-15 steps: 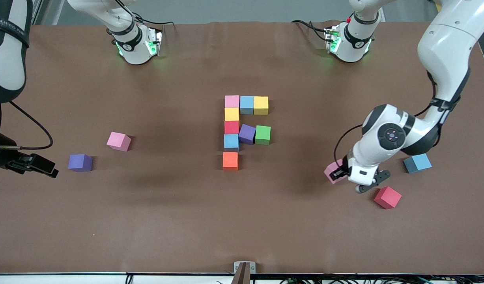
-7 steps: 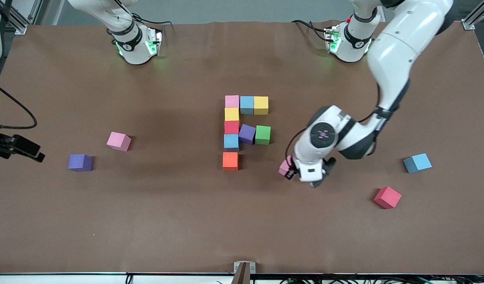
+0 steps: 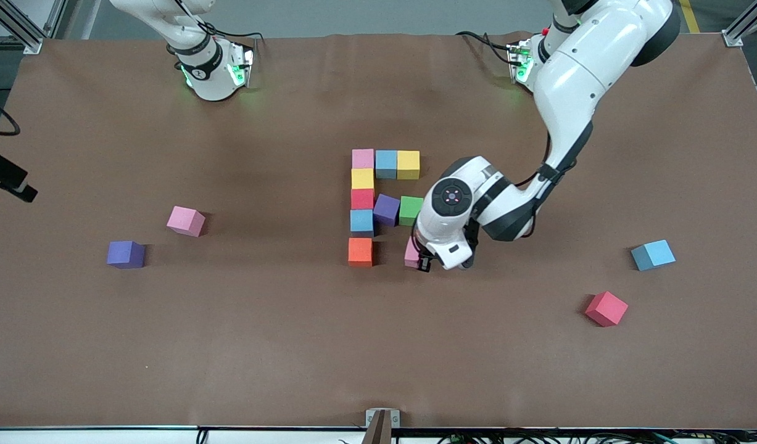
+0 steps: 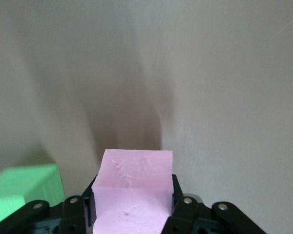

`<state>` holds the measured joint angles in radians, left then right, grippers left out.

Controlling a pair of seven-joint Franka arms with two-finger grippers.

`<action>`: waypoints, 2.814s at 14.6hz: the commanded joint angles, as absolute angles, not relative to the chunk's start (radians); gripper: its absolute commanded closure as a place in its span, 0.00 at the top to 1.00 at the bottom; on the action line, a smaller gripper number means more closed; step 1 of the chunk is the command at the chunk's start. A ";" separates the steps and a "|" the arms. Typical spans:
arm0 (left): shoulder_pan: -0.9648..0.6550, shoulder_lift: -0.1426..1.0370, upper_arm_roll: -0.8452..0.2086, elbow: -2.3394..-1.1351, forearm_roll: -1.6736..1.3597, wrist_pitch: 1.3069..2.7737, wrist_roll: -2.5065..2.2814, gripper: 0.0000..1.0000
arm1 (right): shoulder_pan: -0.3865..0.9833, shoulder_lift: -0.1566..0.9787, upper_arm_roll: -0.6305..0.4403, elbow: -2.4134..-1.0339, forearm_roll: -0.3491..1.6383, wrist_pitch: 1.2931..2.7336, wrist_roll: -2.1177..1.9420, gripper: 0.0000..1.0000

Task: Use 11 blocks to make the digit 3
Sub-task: 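Carry the pink cube with the left gripper beside the orange cube, then lower the pink cube beside orange and open the left gripper, then move the left gripper to the red cube near the blue cube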

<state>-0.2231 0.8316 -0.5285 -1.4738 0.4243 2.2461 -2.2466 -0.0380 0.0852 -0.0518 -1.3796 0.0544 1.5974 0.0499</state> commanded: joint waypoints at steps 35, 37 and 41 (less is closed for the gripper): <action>0.084 0.755 -0.776 -1.350 0.374 1.968 -1.854 1.00 | 0.158 0.140 -0.175 -1.376 -0.005 1.511 -0.061 1.00; 0.219 0.755 -0.824 -1.367 0.387 1.918 -1.682 1.00 | 0.156 0.138 -0.175 -1.374 0.005 1.554 -0.061 1.00; 0.385 0.761 -0.824 -1.443 0.542 1.902 -1.361 1.00 | 0.163 0.137 -0.175 -1.374 0.008 1.571 -0.061 1.00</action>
